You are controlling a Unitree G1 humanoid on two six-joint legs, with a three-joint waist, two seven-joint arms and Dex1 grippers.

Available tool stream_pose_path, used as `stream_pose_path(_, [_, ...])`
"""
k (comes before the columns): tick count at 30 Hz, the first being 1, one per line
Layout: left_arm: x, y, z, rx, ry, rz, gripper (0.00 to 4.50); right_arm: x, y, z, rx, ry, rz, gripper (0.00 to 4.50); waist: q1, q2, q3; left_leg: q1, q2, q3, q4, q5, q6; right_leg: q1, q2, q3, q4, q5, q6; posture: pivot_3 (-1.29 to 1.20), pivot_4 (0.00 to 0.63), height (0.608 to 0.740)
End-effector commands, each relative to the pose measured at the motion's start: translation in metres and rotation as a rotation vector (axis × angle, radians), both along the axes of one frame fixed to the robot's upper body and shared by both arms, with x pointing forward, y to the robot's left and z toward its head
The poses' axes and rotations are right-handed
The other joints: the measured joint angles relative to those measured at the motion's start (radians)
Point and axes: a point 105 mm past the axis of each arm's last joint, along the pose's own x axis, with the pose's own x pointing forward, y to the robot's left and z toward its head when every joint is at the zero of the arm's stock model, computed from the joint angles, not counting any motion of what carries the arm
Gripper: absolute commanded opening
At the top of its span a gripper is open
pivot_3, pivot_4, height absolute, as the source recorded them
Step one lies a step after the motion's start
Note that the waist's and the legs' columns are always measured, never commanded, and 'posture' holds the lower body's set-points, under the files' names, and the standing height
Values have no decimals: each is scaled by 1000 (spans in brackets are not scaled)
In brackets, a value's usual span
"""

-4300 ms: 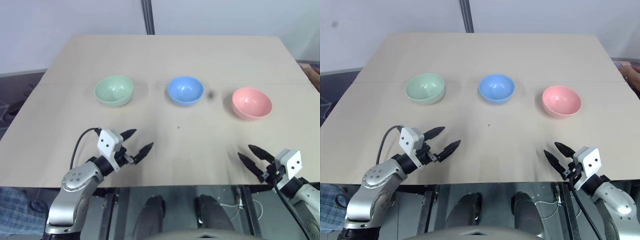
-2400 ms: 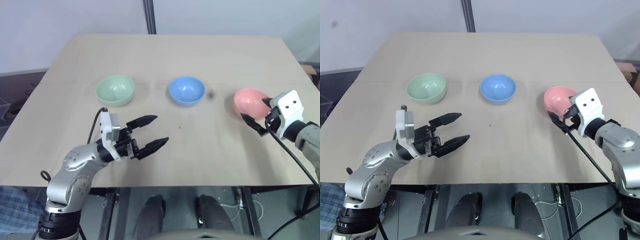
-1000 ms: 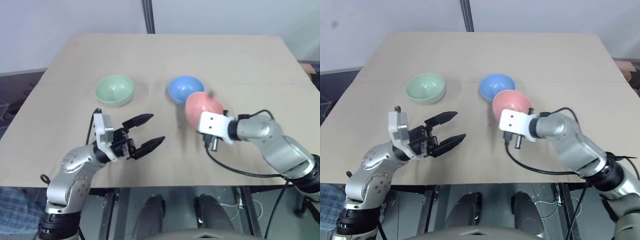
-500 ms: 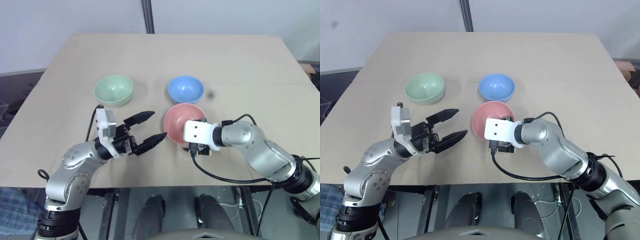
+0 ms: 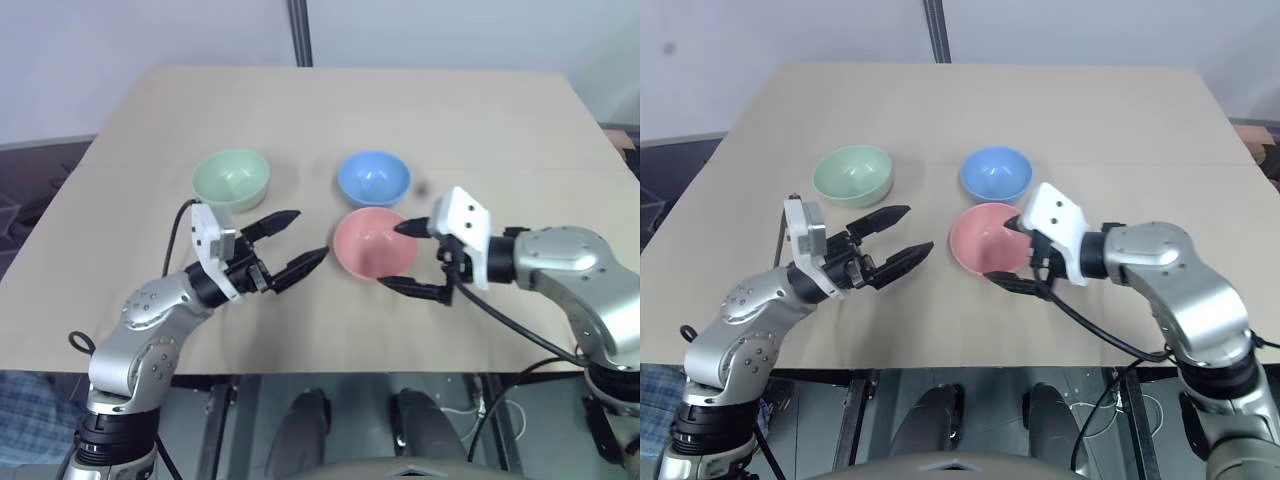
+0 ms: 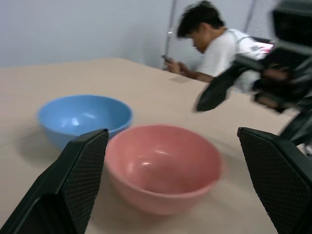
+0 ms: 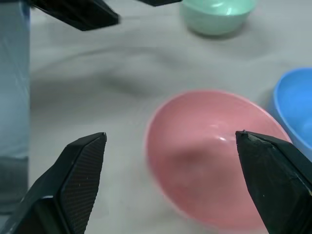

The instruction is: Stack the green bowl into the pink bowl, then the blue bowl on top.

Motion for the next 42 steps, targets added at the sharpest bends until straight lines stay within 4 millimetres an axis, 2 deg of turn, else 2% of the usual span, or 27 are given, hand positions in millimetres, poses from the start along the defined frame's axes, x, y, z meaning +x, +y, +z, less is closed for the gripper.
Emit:
stream_pose_path(1, [10,12,8,47,-18,65,4500,-9,-19,30,133,-120,-32,4441,0,0,0,0,0,0,0,0,0,0,0,0,0,0,0,0,150,740])
stream_pose_path(5, [29,28,1,155,-14,165,4500,-2,-49,41,185,-144,-147,4441,-6,0,0,1,0,0,0,0,0,0,0,0,1,0,0,0,150,740])
stream_pose_path(9, [47,43,-6,247,8,240,4500,-2,-60,62,271,-186,-185,4441,-7,0,0,1,1,1,0,0,0,0,1,0,1,0,0,0,150,740])
stream_pose_path(13, [66,62,-12,346,15,317,4500,-8,-55,77,333,-209,-164,4441,-6,0,0,1,1,1,-1,0,0,0,1,1,0,0,0,0,150,740])
stream_pose_path(16, [76,71,-13,375,25,352,4500,-14,-49,80,331,-221,-130,4441,-5,0,0,0,0,0,-1,0,0,0,1,0,0,0,0,0,150,740])
stream_pose_path(25, [87,86,-26,464,55,407,4500,-27,-32,81,272,-253,-20,4441,-7,0,1,-1,0,1,-1,0,0,-2,0,0,0,0,0,0,150,740])
stream_pose_path(32, [89,85,-37,487,85,438,4500,-23,-31,82,255,-261,-18,4441,-5,0,1,-2,0,1,-1,0,0,-2,0,0,0,0,0,0,150,740])
stream_pose_path(41, [102,104,-44,538,150,546,4500,-18,-31,80,238,-268,-31,4441,-5,0,1,-2,0,1,-1,0,0,-2,0,0,0,0,0,0,150,740])
stream_pose_path(42, [105,107,-45,540,157,561,4243,-18,-32,80,237,-270,-35,4484,-5,0,1,-2,0,1,-1,0,0,-2,0,0,0,0,0,0,150,740])
